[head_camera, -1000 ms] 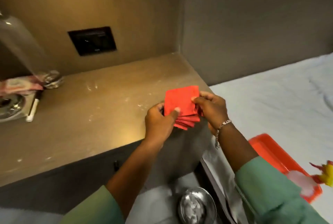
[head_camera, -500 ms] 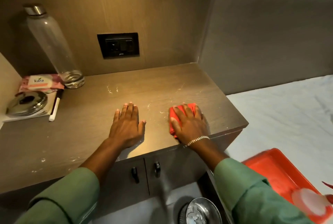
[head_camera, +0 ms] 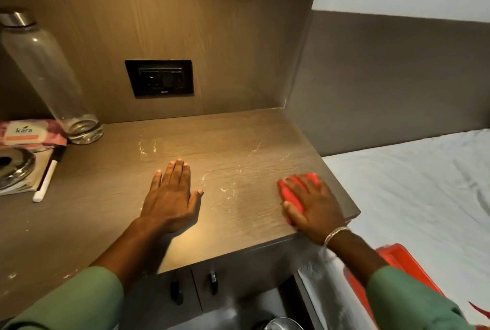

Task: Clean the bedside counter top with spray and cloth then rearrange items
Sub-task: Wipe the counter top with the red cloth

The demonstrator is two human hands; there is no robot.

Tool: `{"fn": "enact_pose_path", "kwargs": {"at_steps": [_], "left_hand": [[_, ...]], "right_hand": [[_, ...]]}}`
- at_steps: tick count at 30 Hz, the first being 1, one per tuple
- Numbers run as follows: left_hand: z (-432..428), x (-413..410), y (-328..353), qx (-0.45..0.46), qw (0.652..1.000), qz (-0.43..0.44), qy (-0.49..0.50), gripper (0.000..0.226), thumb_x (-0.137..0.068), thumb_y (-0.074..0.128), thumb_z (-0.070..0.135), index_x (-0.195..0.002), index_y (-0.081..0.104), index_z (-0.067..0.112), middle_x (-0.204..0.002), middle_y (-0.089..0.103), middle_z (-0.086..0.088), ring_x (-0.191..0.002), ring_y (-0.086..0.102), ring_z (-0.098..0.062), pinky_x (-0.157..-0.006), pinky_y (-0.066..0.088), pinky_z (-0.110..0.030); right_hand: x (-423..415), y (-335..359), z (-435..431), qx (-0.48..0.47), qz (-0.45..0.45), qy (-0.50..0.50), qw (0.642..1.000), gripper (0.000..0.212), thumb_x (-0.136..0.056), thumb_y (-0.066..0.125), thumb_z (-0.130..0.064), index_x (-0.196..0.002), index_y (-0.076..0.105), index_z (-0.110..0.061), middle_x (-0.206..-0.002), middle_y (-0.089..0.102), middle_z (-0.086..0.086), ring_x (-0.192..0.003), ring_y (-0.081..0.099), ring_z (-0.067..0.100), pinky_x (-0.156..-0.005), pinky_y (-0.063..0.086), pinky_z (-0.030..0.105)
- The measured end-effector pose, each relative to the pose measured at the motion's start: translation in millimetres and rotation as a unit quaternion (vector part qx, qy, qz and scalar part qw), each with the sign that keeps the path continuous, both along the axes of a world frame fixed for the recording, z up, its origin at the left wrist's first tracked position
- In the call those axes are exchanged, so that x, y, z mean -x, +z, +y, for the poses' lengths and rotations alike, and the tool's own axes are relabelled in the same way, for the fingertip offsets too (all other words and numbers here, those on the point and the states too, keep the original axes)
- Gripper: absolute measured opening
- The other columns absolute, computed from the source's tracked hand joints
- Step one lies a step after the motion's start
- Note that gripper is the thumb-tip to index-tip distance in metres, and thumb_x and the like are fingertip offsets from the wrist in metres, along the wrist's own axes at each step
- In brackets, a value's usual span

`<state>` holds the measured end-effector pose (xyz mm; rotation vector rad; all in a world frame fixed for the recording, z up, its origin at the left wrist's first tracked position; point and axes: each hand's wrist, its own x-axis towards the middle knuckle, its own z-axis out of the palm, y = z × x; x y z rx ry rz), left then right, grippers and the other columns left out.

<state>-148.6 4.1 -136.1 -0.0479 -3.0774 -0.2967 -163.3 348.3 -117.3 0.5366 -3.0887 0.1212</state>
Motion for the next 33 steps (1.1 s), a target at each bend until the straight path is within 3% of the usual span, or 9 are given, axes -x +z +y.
{"fn": "enact_pose_path", "kwargs": {"at_steps": [6, 11, 13, 18, 21, 24, 26, 30, 33], "left_hand": [[4.3, 7.4, -2.4, -0.003, 1.0, 0.014, 0.021, 0.078, -0.087, 0.008, 0.062, -0.15, -0.01, 0.019, -0.161, -0.012, -0.003, -0.147, -0.013, -0.017, -0.12, -0.004, -0.042], [4.4, 4.4, 0.5, -0.009, 1.0, 0.014, 0.024, 0.078, -0.087, 0.007, 0.063, -0.149, -0.011, 0.02, -0.161, -0.014, -0.002, -0.147, -0.015, -0.016, -0.119, -0.007, -0.04], [4.9, 4.6, 1.5, -0.017, 0.999, 0.016, 0.028, 0.078, -0.087, 0.008, 0.063, -0.15, -0.01, 0.02, -0.161, -0.013, -0.002, -0.146, -0.016, -0.016, -0.119, -0.008, -0.039], [6.8, 2.8, 1.8, -0.02, 0.999, 0.005, 0.032, 0.079, -0.088, 0.008, 0.064, -0.15, -0.009, 0.019, -0.161, -0.013, -0.002, -0.147, -0.015, -0.016, -0.121, -0.004, -0.041], [-2.9, -1.4, 6.1, -0.022, 0.999, 0.012, 0.037, 0.08, -0.088, 0.01, 0.065, -0.15, -0.005, 0.018, -0.161, -0.009, -0.002, -0.148, -0.01, -0.016, -0.12, -0.004, -0.039], [-30.7, -14.5, 12.0, -0.023, 0.997, 0.026, 0.067, 0.079, -0.089, 0.011, 0.066, -0.15, -0.003, 0.018, -0.162, -0.005, -0.002, -0.148, -0.006, -0.016, -0.117, -0.005, -0.036], [-56.4, -25.7, 12.7, -0.017, 0.996, 0.019, 0.091, 0.078, -0.089, 0.009, 0.066, -0.15, -0.004, 0.018, -0.162, -0.005, -0.003, -0.148, -0.008, -0.015, -0.117, -0.005, -0.036], [-94.8, -47.3, 9.1, -0.002, 0.991, -0.012, 0.133, 0.081, -0.088, 0.008, 0.067, -0.15, -0.005, 0.017, -0.162, -0.008, -0.005, -0.148, -0.01, -0.016, -0.119, -0.004, -0.037], [-99.7, -49.9, 6.5, -0.002, 0.991, -0.006, 0.136, 0.081, -0.088, 0.008, 0.067, -0.15, -0.006, 0.017, -0.162, -0.009, -0.004, -0.147, -0.011, -0.016, -0.117, -0.008, -0.036]], "right_hand": [[113.6, 15.0, -35.3, 0.056, -0.023, -0.151, 0.987, 0.061, -0.094, 0.037, -0.057, -0.15, 0.025, -0.037, -0.157, 0.028, 0.007, -0.146, 0.019, 0.037, -0.12, 0.013, 0.051], [71.3, -4.5, -81.7, 0.049, 0.015, 0.1, 0.994, 0.06, -0.092, 0.027, -0.06, -0.149, 0.025, -0.041, -0.155, 0.037, -0.005, -0.147, 0.027, 0.023, -0.121, 0.012, 0.047], [66.4, -7.3, -56.4, 0.059, 0.042, 0.129, 0.989, 0.058, -0.092, 0.028, -0.057, -0.147, 0.031, -0.04, -0.151, 0.045, -0.006, -0.144, 0.033, 0.019, -0.12, 0.011, 0.039], [155.3, 13.9, -70.1, 0.039, -0.03, -0.058, 0.997, 0.064, -0.09, 0.028, -0.06, -0.15, 0.026, -0.037, -0.159, 0.03, 0.001, -0.147, 0.022, 0.029, -0.12, 0.013, 0.049], [144.8, 8.3, -128.6, 0.048, -0.004, 0.051, 0.998, 0.06, -0.09, 0.029, -0.059, -0.147, 0.03, -0.039, -0.157, 0.034, -0.005, -0.146, 0.024, 0.022, -0.121, 0.011, 0.048], [85.4, -4.3, -137.2, 0.087, 0.043, 0.23, 0.968, 0.055, -0.09, 0.037, -0.054, -0.143, 0.039, -0.038, -0.148, 0.047, -0.006, -0.139, 0.028, 0.013, -0.119, 0.0, 0.03], [80.6, -3.9, -121.8, 0.097, 0.049, 0.25, 0.962, 0.054, -0.091, 0.042, -0.051, -0.143, 0.04, -0.038, -0.145, 0.051, -0.005, -0.137, 0.03, 0.012, -0.116, -0.003, 0.022], [124.8, 8.1, -152.0, 0.062, 0.003, 0.111, 0.992, 0.055, -0.094, 0.038, -0.052, -0.147, 0.035, -0.036, -0.156, 0.036, -0.002, -0.146, 0.025, 0.019, -0.122, 0.007, 0.041], [112.3, 8.5, -205.7, 0.052, -0.001, 0.155, 0.987, 0.057, -0.093, 0.034, -0.057, -0.147, 0.033, -0.038, -0.156, 0.034, -0.003, -0.146, 0.025, 0.021, -0.121, 0.01, 0.046]]}}
